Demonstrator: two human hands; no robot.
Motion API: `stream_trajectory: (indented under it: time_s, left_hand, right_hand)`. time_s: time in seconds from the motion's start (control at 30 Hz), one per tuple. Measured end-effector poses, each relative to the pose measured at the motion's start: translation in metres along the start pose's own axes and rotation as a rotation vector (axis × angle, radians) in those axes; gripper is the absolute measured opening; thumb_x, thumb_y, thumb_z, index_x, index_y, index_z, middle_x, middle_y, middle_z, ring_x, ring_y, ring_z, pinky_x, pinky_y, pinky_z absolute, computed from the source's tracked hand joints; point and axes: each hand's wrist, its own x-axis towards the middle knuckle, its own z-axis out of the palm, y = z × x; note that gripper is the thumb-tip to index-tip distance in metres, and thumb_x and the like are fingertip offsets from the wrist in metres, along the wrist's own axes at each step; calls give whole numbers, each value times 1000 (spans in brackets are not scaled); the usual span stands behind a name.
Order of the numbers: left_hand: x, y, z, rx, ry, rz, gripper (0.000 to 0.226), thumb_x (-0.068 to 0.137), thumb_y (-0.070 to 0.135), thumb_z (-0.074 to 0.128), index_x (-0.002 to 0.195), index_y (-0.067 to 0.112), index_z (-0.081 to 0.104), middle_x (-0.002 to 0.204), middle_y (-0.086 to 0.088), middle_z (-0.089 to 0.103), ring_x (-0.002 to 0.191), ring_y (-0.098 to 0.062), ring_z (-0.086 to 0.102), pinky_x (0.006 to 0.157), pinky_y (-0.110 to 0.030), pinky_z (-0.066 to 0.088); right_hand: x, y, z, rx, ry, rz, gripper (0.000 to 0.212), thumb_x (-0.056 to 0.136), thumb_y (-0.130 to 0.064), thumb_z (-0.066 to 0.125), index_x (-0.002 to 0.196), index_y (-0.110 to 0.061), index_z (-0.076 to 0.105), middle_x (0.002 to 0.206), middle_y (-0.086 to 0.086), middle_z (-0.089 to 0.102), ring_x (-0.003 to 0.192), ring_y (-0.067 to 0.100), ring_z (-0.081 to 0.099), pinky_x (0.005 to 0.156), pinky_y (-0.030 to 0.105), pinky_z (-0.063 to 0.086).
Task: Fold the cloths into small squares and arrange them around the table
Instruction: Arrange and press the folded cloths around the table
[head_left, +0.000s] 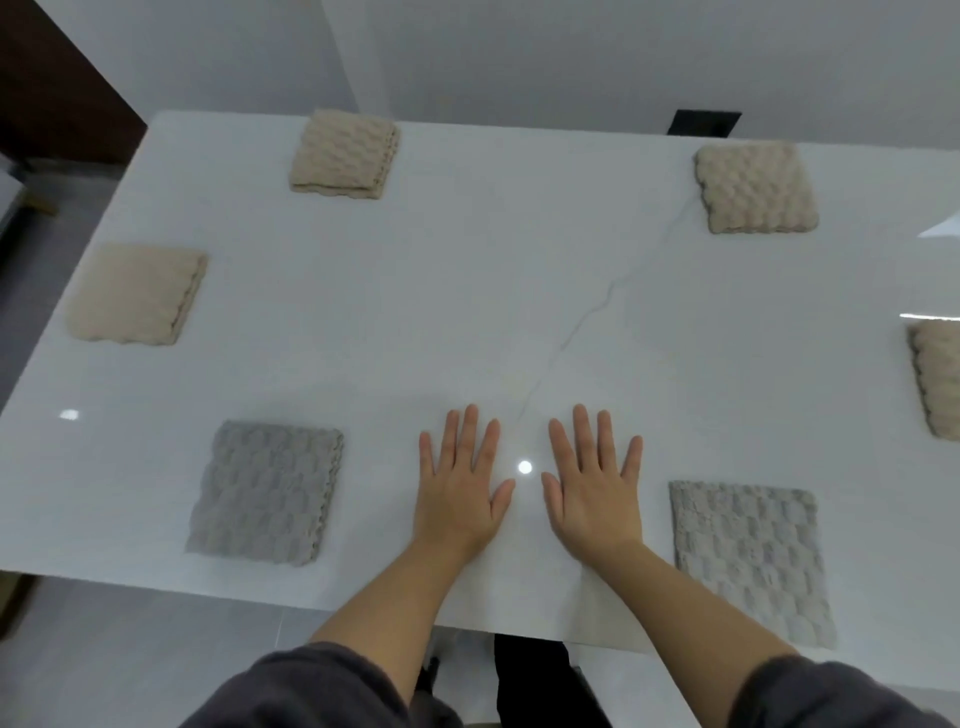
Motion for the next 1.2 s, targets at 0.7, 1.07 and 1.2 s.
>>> stream_trajectory:
  time_s: [0.7,1.07,1.2]
  left_hand:
    - [-81,-211,-51,-121,120,17,60,95,34,29,151,13,27,162,-10,13,150,-25,3,118,-57,11]
    - [-84,-265,-41,-191,48,-81,65,95,40,15,153,17,-3,161,2,-10,150,-25,2,116,-60,1]
    - [-79,-264,-37,-174,57,-59,65,95,35,18,155,15,2,163,-1,-5,150,-23,4,118,-59,4]
  right_hand:
    - [-15,-230,1,368,-28,25,64,97,-42,14,156,-21,5,164,2,-8,151,22,-9,118,54,-10]
    - [-3,-297,19,407,45,69,64,98,-45,23,156,-29,0,162,-2,-15,150,22,-12,115,54,-18]
    - [1,-303,26,359,57,50,65,96,-46,23,155,-30,1,161,-5,-17,150,21,-15,114,53,-20]
